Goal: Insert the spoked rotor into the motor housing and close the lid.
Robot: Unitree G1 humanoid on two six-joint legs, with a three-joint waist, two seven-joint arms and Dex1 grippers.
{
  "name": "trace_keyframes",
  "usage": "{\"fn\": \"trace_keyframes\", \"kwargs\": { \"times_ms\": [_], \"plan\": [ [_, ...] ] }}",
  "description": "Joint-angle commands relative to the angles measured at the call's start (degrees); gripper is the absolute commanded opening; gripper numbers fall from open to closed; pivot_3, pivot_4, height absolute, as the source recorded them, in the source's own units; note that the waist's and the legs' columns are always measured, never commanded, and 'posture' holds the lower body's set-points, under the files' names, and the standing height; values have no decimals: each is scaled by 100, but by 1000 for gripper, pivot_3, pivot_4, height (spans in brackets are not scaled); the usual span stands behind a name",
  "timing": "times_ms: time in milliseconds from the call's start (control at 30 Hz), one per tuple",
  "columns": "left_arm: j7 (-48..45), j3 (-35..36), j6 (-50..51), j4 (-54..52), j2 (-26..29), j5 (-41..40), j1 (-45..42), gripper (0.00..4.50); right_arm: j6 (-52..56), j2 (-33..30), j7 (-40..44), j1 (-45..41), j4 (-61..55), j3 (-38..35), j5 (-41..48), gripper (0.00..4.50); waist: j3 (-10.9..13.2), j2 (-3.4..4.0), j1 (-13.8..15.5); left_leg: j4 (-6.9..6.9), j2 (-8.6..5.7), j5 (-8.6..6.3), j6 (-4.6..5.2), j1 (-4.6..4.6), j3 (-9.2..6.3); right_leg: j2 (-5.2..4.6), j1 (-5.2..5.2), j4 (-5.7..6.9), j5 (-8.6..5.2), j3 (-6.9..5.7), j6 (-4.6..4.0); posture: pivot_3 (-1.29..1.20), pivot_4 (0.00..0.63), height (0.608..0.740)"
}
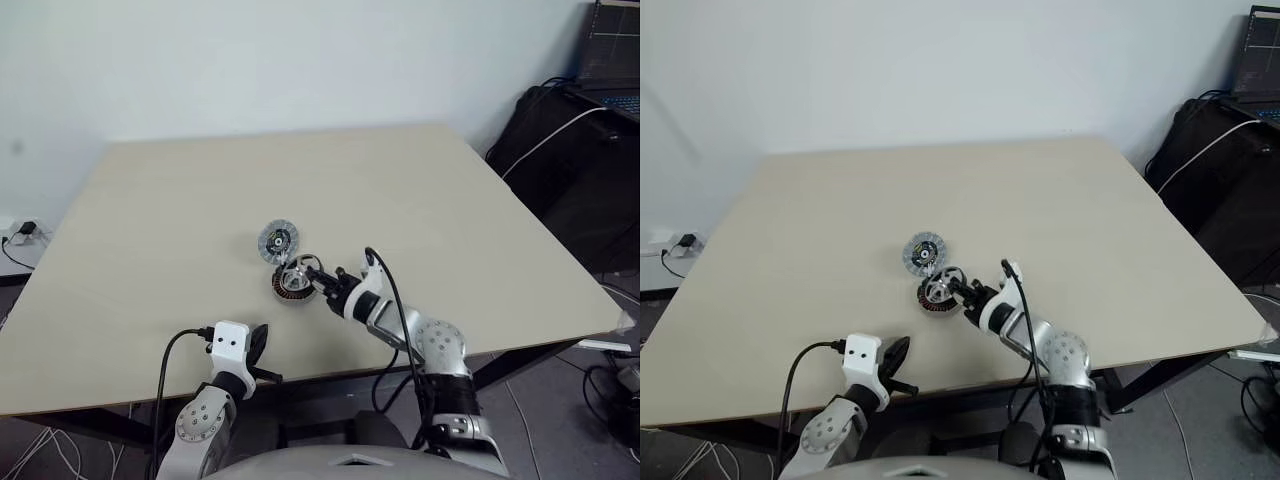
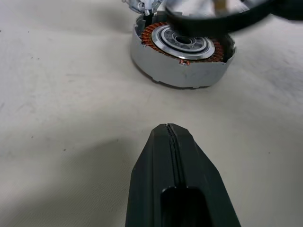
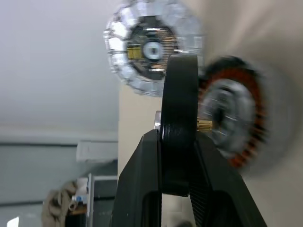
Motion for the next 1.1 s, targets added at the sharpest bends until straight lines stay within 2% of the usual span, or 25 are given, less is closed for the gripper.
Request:
{"fn": "trace_keyframes", "kwargs": {
  "times_ms": [33, 433, 1100],
  "plan": [
    [49, 12, 9, -346, 2, -35, 7, 0, -170, 580, 289, -279, 186, 71, -32, 409, 0, -1, 11, 0, 0, 0, 0, 0, 0, 1, 0, 0, 2, -1, -2, 0, 0, 740],
    [13, 103, -342, 65, -20, -38, 42, 0, -239, 659, 669, -538, 797, 44, -530, 409, -1, 0, 6, 2, -2, 1, 2, 0, 0, 6, 1, 1, 11, 0, -14, 0, 0, 740],
    [-79, 140, -785, 649, -17, -63, -69, 0, -153, 582, 662, -334, 725, -202, -860, 409, -2, 1, 6, 2, -3, 1, 2, -1, 0, 1, 1, 2, 12, 0, -14, 0, 0, 740]
  ]
}}
